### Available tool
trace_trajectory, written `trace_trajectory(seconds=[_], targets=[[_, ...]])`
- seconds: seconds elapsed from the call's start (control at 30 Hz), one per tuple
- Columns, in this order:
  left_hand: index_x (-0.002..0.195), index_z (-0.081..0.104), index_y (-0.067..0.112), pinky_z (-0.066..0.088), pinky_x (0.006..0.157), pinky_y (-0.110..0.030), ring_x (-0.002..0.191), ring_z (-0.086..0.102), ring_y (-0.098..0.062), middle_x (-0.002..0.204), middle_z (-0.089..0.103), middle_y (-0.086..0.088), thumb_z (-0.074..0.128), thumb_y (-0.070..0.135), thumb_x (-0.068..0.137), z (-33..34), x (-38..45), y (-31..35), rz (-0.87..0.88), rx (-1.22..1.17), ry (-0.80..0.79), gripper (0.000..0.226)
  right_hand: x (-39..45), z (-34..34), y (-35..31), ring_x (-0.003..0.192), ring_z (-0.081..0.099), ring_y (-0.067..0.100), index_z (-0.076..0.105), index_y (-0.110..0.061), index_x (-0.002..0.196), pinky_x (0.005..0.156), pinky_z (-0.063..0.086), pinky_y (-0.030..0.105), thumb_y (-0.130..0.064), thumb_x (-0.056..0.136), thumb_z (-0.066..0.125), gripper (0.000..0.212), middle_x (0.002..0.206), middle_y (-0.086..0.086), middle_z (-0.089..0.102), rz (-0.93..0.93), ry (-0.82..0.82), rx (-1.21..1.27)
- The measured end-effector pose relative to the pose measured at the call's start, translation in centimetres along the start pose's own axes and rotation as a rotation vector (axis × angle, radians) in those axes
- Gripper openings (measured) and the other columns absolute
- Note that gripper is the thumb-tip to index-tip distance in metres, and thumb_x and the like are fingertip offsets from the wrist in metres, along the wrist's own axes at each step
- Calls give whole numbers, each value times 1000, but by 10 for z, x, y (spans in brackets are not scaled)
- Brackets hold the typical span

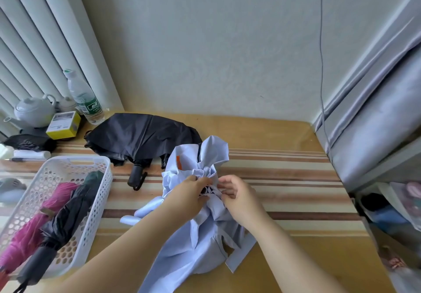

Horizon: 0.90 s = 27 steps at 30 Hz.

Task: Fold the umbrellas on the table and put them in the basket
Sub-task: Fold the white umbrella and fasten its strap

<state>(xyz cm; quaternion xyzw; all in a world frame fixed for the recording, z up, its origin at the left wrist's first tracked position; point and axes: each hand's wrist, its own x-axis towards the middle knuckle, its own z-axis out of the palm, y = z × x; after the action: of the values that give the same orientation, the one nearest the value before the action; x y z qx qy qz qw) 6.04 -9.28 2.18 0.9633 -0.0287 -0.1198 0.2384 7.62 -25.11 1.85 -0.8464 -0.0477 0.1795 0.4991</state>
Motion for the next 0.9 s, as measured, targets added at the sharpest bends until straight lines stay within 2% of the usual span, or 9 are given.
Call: trace_trajectory(seconds=[0.1,0.2,0.33,0.43,0.5,0.6,0.73,0.8,0.9], targets=[[142,40,26,38,88,-22,116,53,-20,134,50,-4,51,24,97,1,12,2,-7,-56,6,47,0,-3,6,89,53,-7,57,-28,102,71,42,3,-10,92,60,22,98,-18,56,-34,113,-85],[144,35,25,37,84,-21,114,53,-22,132,52,-5,51,26,97,0,16,3,-23,-59,21,51,-2,-4,14,77,49,0,62,-19,94,68,39,8,-7,88,62,13,91,-13,47,-157,246,-230],[133,48,18,40,79,-24,103,59,-23,117,62,-7,52,21,95,-1,13,0,-81,-74,76,38,-6,-3,18,80,48,-5,64,-22,109,70,39,10,-15,92,58,18,95,-18,40,-211,67,-324],[128,52,16,42,77,-26,98,59,-23,109,64,-7,52,21,95,-6,10,-3,-90,-47,85,33,-4,-2,14,87,48,0,62,-22,120,76,38,6,-14,93,57,28,102,-13,42,-284,23,-338],[129,51,17,43,79,-25,99,59,-23,109,64,-6,54,23,94,-9,6,-4,-77,-39,77,35,-2,2,9,97,50,5,59,-26,123,82,41,12,-13,93,56,33,107,-11,43,-290,3,-336],[126,54,19,47,82,-30,95,60,-20,105,65,-3,57,27,92,-10,-2,-6,-69,-69,55,36,0,7,5,98,50,9,55,-27,122,80,42,20,-15,93,54,31,110,-10,41,-259,-40,-368],[122,59,21,44,73,-22,78,55,-12,86,60,5,56,35,93,-9,-7,-7,-49,-160,96,32,1,14,6,78,45,1,64,-19,106,67,35,11,-13,92,56,17,103,-7,44,-322,-48,-390],[130,53,22,42,75,-21,79,51,-12,88,57,5,53,35,95,-11,-6,-8,-37,-145,57,37,0,15,7,79,49,4,63,-21,105,67,41,17,-22,93,57,14,103,-7,48,-302,-18,-403],[139,44,27,35,78,-15,97,53,-13,115,60,1,53,37,95,-16,-5,-11,-48,-128,-12,46,-2,15,5,84,57,20,58,-21,93,66,45,33,-34,90,56,13,92,-3,55,-165,-59,-543]])
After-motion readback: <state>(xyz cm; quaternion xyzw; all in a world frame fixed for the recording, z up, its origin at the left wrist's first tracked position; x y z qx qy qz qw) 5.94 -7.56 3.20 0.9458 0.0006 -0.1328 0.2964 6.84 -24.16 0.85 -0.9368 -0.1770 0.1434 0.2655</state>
